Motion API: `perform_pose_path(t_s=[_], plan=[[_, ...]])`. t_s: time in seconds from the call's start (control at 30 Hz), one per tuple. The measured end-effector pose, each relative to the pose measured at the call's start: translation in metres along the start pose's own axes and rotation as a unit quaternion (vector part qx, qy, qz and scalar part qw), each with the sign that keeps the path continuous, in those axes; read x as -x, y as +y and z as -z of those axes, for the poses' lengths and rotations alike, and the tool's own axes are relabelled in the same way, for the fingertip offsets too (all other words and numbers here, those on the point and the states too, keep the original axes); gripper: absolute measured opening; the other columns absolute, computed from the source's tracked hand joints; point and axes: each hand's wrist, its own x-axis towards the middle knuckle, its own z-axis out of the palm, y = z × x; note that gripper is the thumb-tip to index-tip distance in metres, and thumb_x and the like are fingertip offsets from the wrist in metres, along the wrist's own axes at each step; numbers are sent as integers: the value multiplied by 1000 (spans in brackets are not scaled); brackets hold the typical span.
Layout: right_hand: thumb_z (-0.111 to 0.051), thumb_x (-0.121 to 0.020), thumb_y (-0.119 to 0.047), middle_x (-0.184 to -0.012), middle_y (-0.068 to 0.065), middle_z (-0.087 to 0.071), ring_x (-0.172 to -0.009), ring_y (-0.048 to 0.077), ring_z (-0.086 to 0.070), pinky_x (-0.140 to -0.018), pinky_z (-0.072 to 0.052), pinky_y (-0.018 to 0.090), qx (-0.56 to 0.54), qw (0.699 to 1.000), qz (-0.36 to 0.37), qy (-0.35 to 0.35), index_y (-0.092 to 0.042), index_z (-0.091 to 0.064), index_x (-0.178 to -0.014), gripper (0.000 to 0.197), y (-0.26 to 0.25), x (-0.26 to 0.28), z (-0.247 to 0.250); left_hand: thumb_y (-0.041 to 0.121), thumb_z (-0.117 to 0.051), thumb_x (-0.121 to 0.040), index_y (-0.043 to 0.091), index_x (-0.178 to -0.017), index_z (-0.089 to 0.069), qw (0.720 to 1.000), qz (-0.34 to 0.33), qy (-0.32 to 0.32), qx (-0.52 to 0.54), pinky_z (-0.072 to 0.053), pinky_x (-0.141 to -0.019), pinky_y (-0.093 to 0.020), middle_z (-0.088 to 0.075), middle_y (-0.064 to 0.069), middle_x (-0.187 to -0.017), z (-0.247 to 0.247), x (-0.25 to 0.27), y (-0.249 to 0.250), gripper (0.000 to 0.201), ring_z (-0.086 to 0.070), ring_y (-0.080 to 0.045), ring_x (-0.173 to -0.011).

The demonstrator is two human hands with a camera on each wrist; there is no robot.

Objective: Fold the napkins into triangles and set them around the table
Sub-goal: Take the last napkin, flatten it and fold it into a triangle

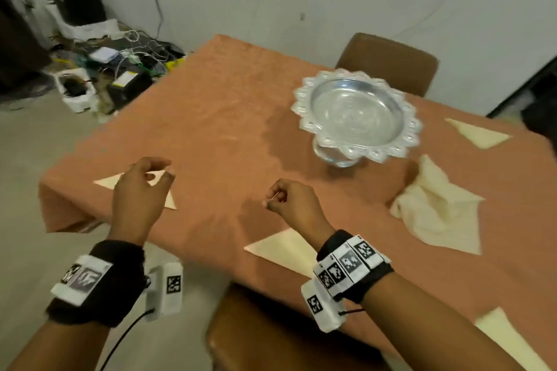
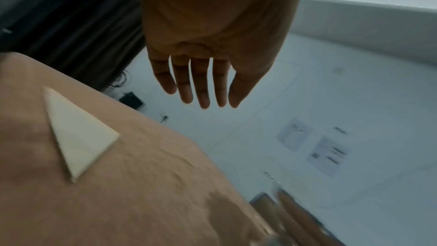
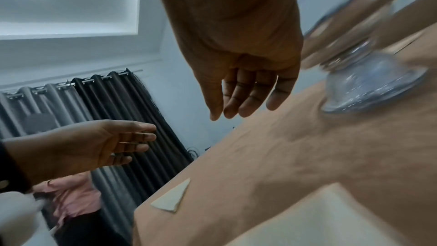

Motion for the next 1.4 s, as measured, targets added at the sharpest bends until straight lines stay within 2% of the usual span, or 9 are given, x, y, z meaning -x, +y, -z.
perform_pose_path(t_s=[0.2,0.37,0.53,0.63,0.77,0.97,1.2,1.33,1.4], plan=[[-72,-80,-21,-67,-16,-54,-64,-2,-51,-56,-36,17,58,997,-28,42,-21,-64,-86,10,139,120,153,28,-65,-88,27,-96,-63,979,-46,-188,57,-42,-69,-21,-63,16,-89,-116,157,159,8,-58,-1,-82],[-69,-81,-16,-69,-14,-56,-72,8,-56,-68,-45,26,73,994,-76,36,-15,-67,-89,8,273,214,247,30,-67,-86,24,-98,-64,958,-37,-279,64,-44,-69,-21,-64,9,-90,-244,281,241,13,-59,-3,-82],[-63,-83,-13,-65,-20,-53,-65,0,-51,-60,-38,19,100,988,-113,4,-22,-63,-81,9,355,260,296,32,-64,-88,24,-105,-62,941,-18,-339,2,-46,-84,-30,-64,4,-103,-333,354,272,19,-60,-16,-99],[-61,-83,-14,-73,-18,-60,-72,6,-56,-61,-38,20,124,987,-105,-5,-21,-65,-84,8,389,247,324,31,-61,-89,22,-114,-60,953,-25,-301,-36,-44,-86,-30,-62,3,-115,-368,360,291,27,-58,-16,-104],[-59,-82,-14,-100,0,-70,-93,19,-63,-78,-49,29,145,985,-86,-28,-13,-68,-95,15,417,210,353,34,-60,-88,21,-120,-57,966,-10,-239,-103,-45,-89,-33,-62,-2,-120,-419,329,310,35,-58,-22,-108],[-57,-86,-13,-114,4,-64,-103,21,-58,-83,-45,28,181,981,0,-72,-12,-62,-109,24,448,140,386,50,-58,-86,14,-114,-50,928,23,-208,-308,-44,-83,-40,-54,-9,-115,-497,279,327,46,-53,-31,-107],[-55,-88,-21,-123,-1,-56,-110,20,-55,-88,-46,35,235,960,131,-81,-20,-54,-122,34,472,97,399,19,-46,-93,11,-95,-61,957,24,-150,-248,-44,-70,-35,-57,-7,-99,-519,290,345,17,-53,-24,-90],[-69,-79,-27,-148,2,-37,-131,22,-40,-99,-39,40,303,887,348,-16,-24,-34,-140,70,459,76,397,26,-56,-85,22,-75,-51,977,-8,-151,-151,-30,-51,-28,-58,4,-68,-506,326,375,11,-53,-17,-65],[-70,-76,-28,-150,2,-37,-135,22,-35,-102,-36,45,329,845,421,-19,-25,-35,-141,73,451,62,396,27,-60,-81,23,-71,-46,982,-13,-145,-122,-34,-51,-29,-59,4,-63,-505,343,384,18,-54,-16,-61]])
